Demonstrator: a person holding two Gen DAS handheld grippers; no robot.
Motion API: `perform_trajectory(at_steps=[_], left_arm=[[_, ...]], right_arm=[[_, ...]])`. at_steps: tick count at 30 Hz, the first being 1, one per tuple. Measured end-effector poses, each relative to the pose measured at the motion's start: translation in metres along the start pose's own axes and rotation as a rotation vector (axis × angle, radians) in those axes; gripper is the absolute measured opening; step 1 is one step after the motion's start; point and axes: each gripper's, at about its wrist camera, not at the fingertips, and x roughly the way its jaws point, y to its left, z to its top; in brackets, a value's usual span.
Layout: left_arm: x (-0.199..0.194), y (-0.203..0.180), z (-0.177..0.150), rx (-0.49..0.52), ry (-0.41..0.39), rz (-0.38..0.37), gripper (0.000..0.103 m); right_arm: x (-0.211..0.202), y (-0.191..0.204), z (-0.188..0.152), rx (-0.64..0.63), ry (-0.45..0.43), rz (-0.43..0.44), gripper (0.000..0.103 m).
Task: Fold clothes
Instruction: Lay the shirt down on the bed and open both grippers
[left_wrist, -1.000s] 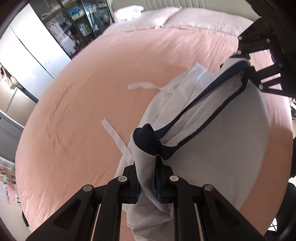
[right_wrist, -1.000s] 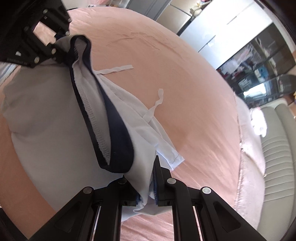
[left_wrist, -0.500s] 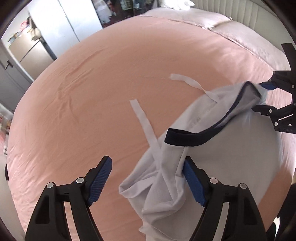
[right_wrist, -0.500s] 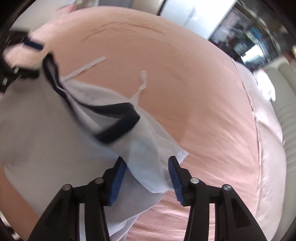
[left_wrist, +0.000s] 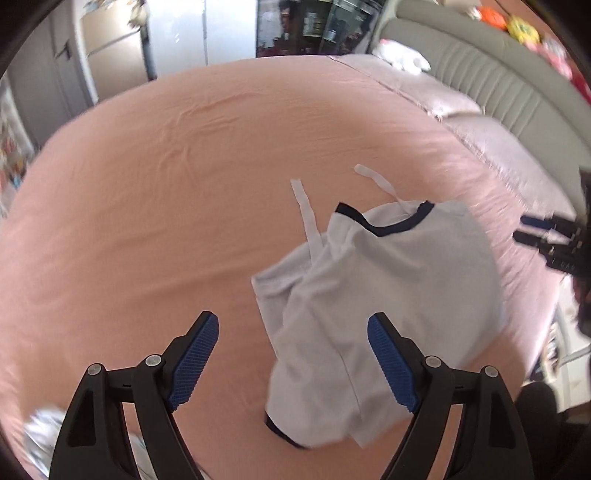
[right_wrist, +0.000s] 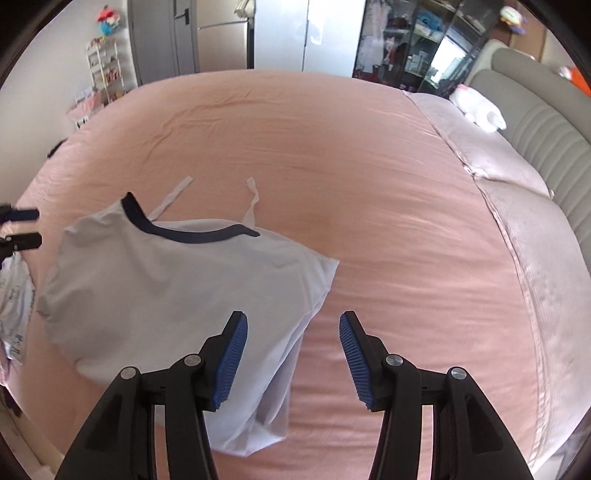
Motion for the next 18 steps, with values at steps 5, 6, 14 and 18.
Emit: perform_trajectory(at_steps=[5, 6, 14, 18], left_arm=[[-0.006, 0.02, -0.026, -0.174, -0.009, -0.075, 0.086], [-0.006, 0.021, -0.03, -0.199, -0.008, -0.079, 0.086], [-0.004, -0.01, -0.055, -0.248, 0.04, -0.057, 0.087], [0.01, -0.024, -0.059, -0.248, 0.081, -0.037, 0.087]], right_arm=[[-0.016, 0.004, -0.019, 0.15, -0.064, 0.066, 0.065], [-0.018, 0.006, -0.025, 0.188, -0.079, 0.083, 0.067], [0.02, 0.034, -0.042, 0.345, -0.095, 0.192, 0.068], [0.041, 0.035, -0.055, 0.402, -0.088, 0.293, 0.068]])
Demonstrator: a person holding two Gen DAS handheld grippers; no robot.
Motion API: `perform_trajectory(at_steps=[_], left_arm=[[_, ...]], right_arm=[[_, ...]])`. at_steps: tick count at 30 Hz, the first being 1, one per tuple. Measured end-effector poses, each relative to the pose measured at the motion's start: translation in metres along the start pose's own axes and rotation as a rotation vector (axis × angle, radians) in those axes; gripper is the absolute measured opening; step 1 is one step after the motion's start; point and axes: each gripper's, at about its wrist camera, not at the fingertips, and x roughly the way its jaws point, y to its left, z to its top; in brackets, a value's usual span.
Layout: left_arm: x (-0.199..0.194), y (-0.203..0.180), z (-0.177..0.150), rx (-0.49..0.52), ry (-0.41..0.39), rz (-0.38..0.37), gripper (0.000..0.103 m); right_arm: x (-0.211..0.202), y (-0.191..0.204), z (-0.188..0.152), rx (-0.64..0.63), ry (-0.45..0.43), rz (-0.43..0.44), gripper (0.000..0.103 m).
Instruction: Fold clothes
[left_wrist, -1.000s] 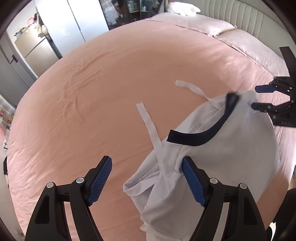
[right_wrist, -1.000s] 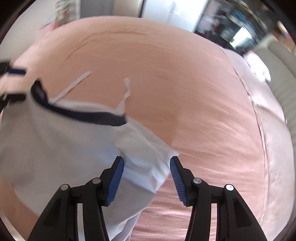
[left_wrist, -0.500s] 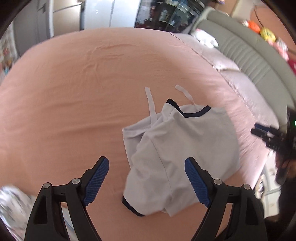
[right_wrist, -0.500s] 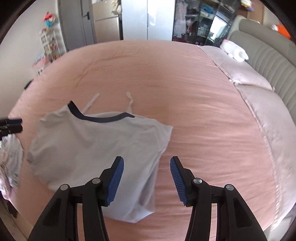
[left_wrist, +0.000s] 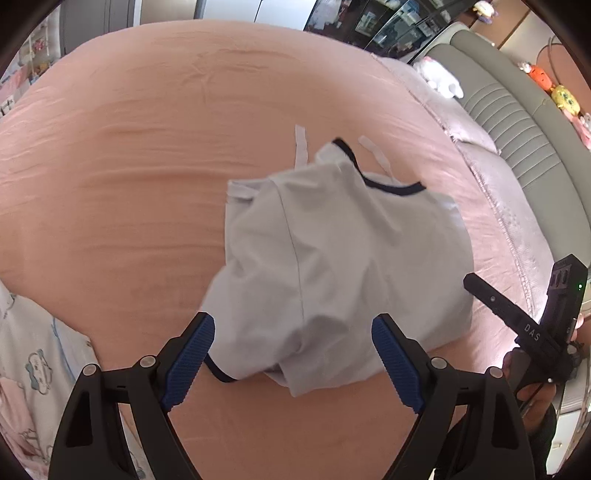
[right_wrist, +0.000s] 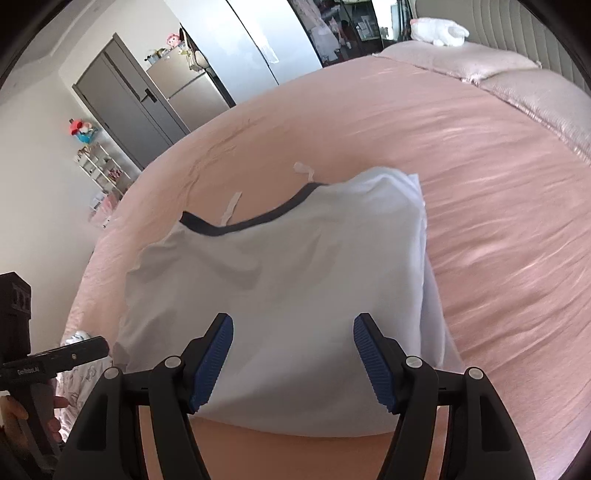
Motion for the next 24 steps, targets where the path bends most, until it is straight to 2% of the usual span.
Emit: perform_trajectory(at_steps=[3, 7, 11, 16, 20, 22, 24], left_arm=[[0.011, -0.008, 0.0, 0.003, 0.009, 0.013, 0.087], [0.036, -0.013, 0.004, -0.005, 0.046, 0.086, 0.087], [0.05, -0.01, 0.002, -0.081, 0.054, 0.07, 0.087], [0.043, -0.01, -0.002, -0.097, -0.007, 0.096, 0.087], [0.039, -0.013, 0.0, -0.097, 0.005, 0.141, 0.085], [0.035, -0.017, 0.003, -0.08, -0.01, 0.159, 0.074], [0.03, -0.022, 0.006, -0.061, -0.027, 0.169, 0.048]], right_arm=[[0.004, -0.004, -0.004, -0.008, 0.019, -0.002, 0.068], [-0.004, -0.02, -0.002, 0.078, -0.001, 0.093, 0.068], [-0.001, -0.037, -0.005, 0.18, 0.003, 0.136, 0.068], [0.013, -0.042, -0.004, 0.201, 0.043, 0.12, 0.068], [0.018, -0.038, -0.002, 0.176, 0.056, 0.093, 0.068], [0.019, -0.034, -0.002, 0.165, 0.058, 0.084, 0.068], [0.019, -0.034, -0.002, 0.156, 0.061, 0.082, 0.068]])
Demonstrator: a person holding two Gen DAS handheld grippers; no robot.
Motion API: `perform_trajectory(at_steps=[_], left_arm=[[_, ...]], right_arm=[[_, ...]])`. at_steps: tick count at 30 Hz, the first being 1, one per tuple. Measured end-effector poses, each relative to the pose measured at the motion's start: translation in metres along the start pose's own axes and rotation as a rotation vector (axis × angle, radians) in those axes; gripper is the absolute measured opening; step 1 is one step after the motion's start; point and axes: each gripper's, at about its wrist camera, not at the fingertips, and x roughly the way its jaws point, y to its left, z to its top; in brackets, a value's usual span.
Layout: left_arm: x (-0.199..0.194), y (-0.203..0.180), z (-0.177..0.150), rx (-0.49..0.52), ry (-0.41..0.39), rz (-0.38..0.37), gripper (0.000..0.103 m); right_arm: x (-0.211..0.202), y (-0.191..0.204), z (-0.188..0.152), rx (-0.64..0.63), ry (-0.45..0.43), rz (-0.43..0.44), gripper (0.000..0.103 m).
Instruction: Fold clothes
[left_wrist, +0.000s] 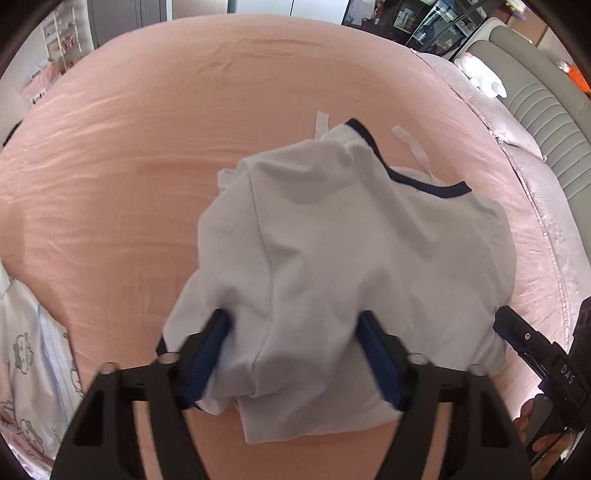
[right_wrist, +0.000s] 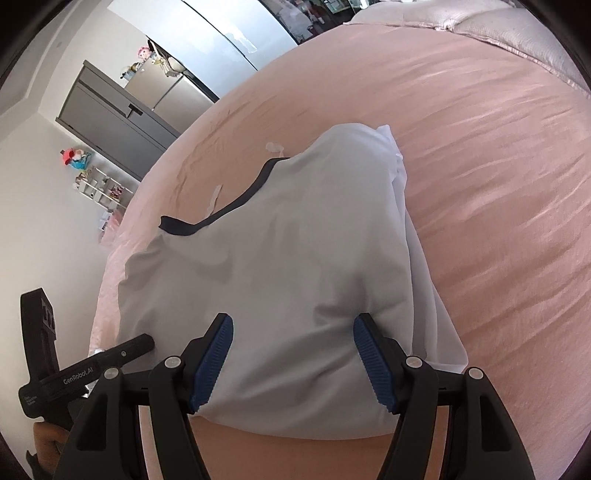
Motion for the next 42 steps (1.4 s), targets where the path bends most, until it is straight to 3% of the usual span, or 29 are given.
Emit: perform_trajectory(at_steps=[3, 11, 13, 18, 20, 22, 24, 25, 32, 39, 42], left_arm=[[-0.01, -0.009, 0.004, 0.039, -0.022, -0.019, 0.026], [-0.017, -0.052, 0.016, 0.141, -0.049, -0.152, 0.018], [-0.012, -0.057, 0.016, 0.171, -0.047, -0.097, 0.018], [-0.011, -0.054, 0.01, 0.2, -0.07, 0.164, 0.019], [-0.017, -0.041, 0.01, 0.185, -0.074, 0.214, 0.026], [-0.024, -0.031, 0.008, 0.184, -0.082, 0.237, 0.042], [-0.029, -0.023, 0.007, 0.18, -0.082, 0.25, 0.078], [-0.033, -0.018, 0.006, 0.177, -0.081, 0.244, 0.081], [-0.046, 0.017, 0.001, 0.114, -0.103, 0.193, 0.081], [-0.067, 0.071, -0.013, -0.01, -0.137, 0.092, 0.081], [-0.067, 0.088, -0.018, -0.054, -0.147, 0.087, 0.081]], right_arm=[[0.0, -0.003, 0.001, 0.007, 0.002, 0.009, 0.068], [-0.002, -0.02, 0.004, 0.12, 0.01, 0.106, 0.068], [0.0, -0.022, 0.004, 0.135, 0.013, 0.119, 0.068], [0.004, -0.015, 0.005, 0.091, 0.028, 0.104, 0.068], [0.006, -0.012, 0.006, 0.078, 0.033, 0.093, 0.068], [0.006, -0.009, 0.007, 0.07, 0.037, 0.078, 0.068], [0.007, -0.004, 0.007, 0.048, 0.037, 0.055, 0.07], [0.007, 0.0, 0.007, 0.032, 0.037, 0.042, 0.07], [0.004, 0.019, 0.001, -0.061, 0.068, -0.02, 0.07], [0.014, 0.086, 0.001, -0.21, 0.138, -0.016, 0.07], [0.021, 0.123, -0.001, -0.306, 0.161, -0.021, 0.07]])
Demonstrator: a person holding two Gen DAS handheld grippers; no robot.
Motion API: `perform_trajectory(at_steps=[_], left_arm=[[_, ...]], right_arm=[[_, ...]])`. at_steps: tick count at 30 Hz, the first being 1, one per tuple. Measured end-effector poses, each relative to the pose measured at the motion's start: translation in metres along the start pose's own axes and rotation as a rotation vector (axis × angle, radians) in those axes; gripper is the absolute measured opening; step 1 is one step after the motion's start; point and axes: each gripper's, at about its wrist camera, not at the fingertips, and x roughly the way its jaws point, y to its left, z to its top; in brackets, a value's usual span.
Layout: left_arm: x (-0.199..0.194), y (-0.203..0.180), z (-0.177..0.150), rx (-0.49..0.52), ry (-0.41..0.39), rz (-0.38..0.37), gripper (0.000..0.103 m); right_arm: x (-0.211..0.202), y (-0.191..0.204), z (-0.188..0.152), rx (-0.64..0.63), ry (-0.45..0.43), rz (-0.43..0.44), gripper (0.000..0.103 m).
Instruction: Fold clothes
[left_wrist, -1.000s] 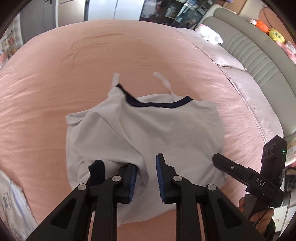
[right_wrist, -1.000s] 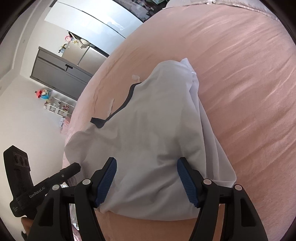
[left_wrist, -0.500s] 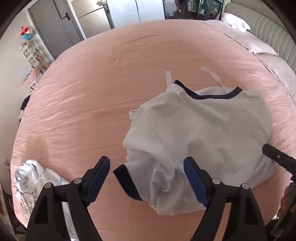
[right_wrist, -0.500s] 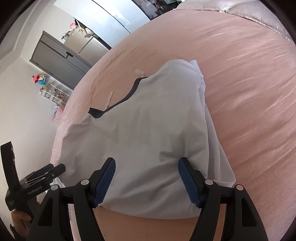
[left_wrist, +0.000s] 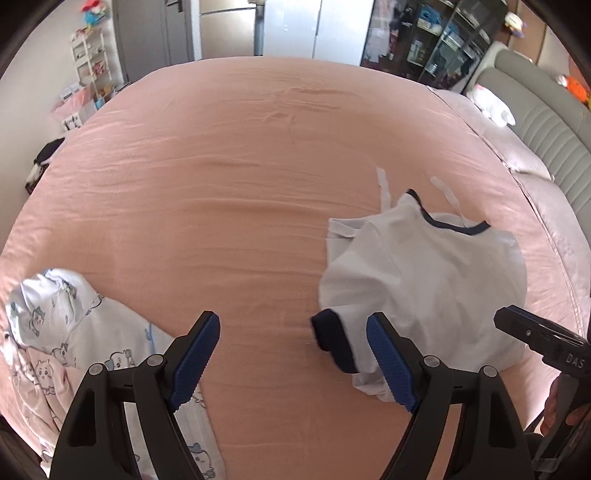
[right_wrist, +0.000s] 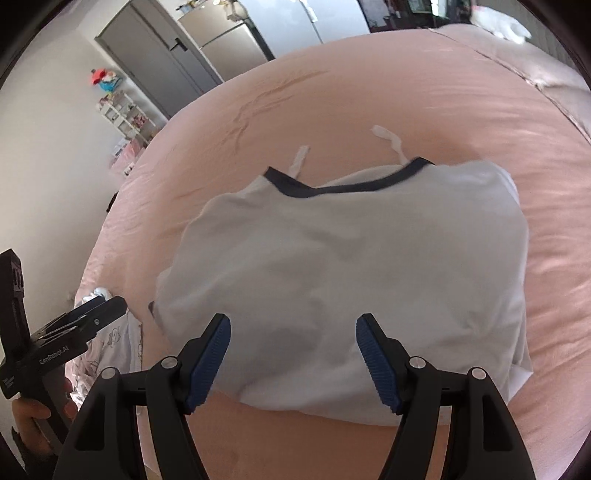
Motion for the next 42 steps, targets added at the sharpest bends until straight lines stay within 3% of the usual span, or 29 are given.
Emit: perform_trajectory(at_steps=[4, 8, 11, 17, 21, 24, 27, 29, 31, 35, 42], left_arm=[[0.013, 0.011, -0.007, -0.069, 0.03, -0.063, 0.081], [0.027, 0.021, -0.014, -0.114, 0.061, -0.141, 0.081], [0.037, 0.024, -0.019, -0.124, 0.077, -0.144, 0.081], [0.049, 0.035, -0.022, -0.194, 0.071, -0.164, 0.081], [0.047, 0.042, -0.022, -0.238, 0.058, -0.227, 0.081], [0.051, 0.038, -0.02, -0.227, 0.062, -0.226, 0.081], [0.055, 0.033, -0.019, -0.214, 0.07, -0.237, 0.081], [0.057, 0.03, -0.019, -0.211, 0.07, -0.238, 0.081], [0.057, 0.026, -0.017, -0.212, 0.066, -0.237, 0.081], [0.061, 0.021, -0.011, -0.238, 0.053, -0.225, 0.081], [0.069, 0.008, -0.006, -0.195, 0.066, -0.181, 0.081]], right_arm=[[0.013, 0.051, 0.01, -0.11, 0.023, -0.015, 0.07], [0.041, 0.083, 0.024, -0.116, 0.073, -0.056, 0.07], [0.059, 0.089, 0.036, -0.064, 0.121, -0.078, 0.07], [0.076, 0.089, 0.049, 0.058, 0.175, -0.028, 0.07], [0.094, 0.101, 0.05, 0.011, 0.196, -0.086, 0.07], [0.112, 0.105, 0.046, -0.046, 0.232, -0.147, 0.069], [0.115, 0.099, 0.042, -0.045, 0.223, -0.173, 0.051], [0.114, 0.092, 0.042, -0.026, 0.211, -0.144, 0.037], [0.117, 0.087, 0.042, -0.006, 0.222, -0.109, 0.032], [0.121, 0.077, 0.045, 0.084, 0.228, -0.007, 0.008], [0.107, 0.059, 0.047, 0.189, 0.2, 0.165, 0.003]])
